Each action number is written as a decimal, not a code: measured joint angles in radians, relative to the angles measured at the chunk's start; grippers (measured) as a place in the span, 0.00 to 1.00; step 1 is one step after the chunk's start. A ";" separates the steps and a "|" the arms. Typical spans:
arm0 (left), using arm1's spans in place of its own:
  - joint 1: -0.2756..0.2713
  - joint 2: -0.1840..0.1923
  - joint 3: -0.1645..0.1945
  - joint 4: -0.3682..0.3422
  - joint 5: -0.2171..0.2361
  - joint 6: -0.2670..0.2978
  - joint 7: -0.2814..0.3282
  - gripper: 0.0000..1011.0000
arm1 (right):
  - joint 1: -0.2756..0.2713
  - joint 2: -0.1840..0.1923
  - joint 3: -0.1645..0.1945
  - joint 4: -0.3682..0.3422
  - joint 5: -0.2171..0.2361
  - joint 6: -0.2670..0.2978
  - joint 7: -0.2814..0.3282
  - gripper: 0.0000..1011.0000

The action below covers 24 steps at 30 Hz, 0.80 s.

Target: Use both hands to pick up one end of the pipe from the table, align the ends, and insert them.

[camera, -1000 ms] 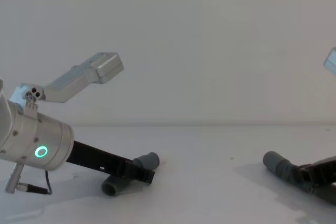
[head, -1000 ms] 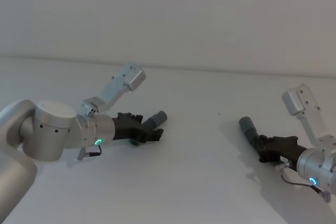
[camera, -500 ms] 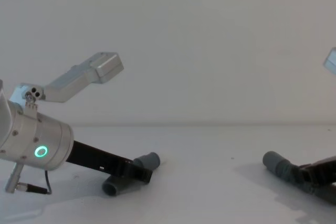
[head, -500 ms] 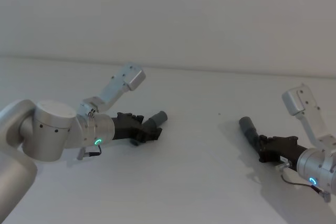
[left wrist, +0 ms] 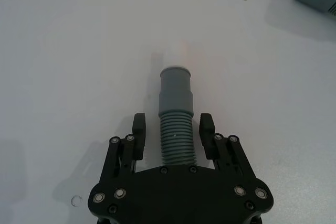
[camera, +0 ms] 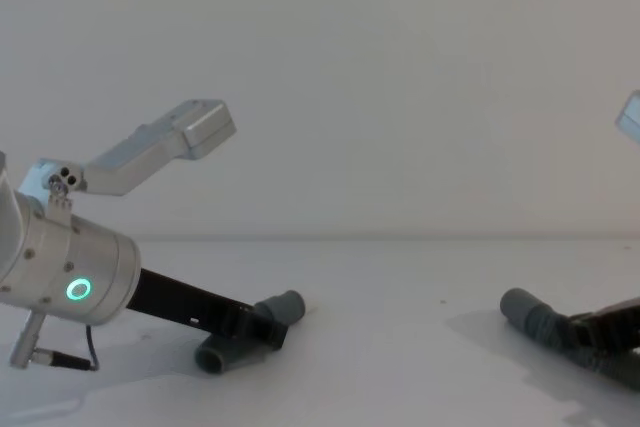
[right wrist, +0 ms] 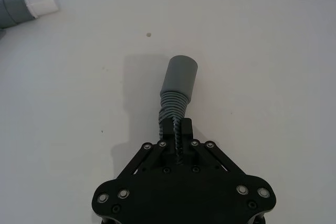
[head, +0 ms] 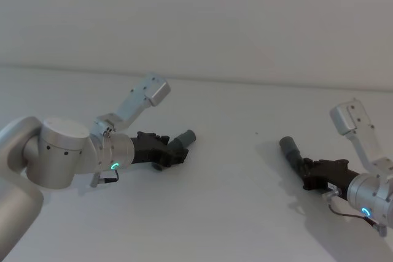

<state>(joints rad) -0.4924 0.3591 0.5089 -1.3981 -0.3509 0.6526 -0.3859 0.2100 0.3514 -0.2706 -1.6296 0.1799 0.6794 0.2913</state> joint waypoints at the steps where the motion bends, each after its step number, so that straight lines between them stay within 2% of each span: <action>1: 0.000 0.000 0.000 0.000 0.000 0.000 0.000 0.60 | 0.000 0.000 0.000 0.000 0.000 0.000 0.000 0.06; 24: 0.000 0.000 0.000 0.000 -0.001 0.000 -0.001 0.45 | 0.000 0.000 0.000 0.000 0.000 0.000 0.000 0.06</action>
<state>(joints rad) -0.4923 0.3590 0.5089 -1.3981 -0.3519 0.6526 -0.3870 0.2100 0.3514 -0.2706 -1.6296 0.1799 0.6793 0.2913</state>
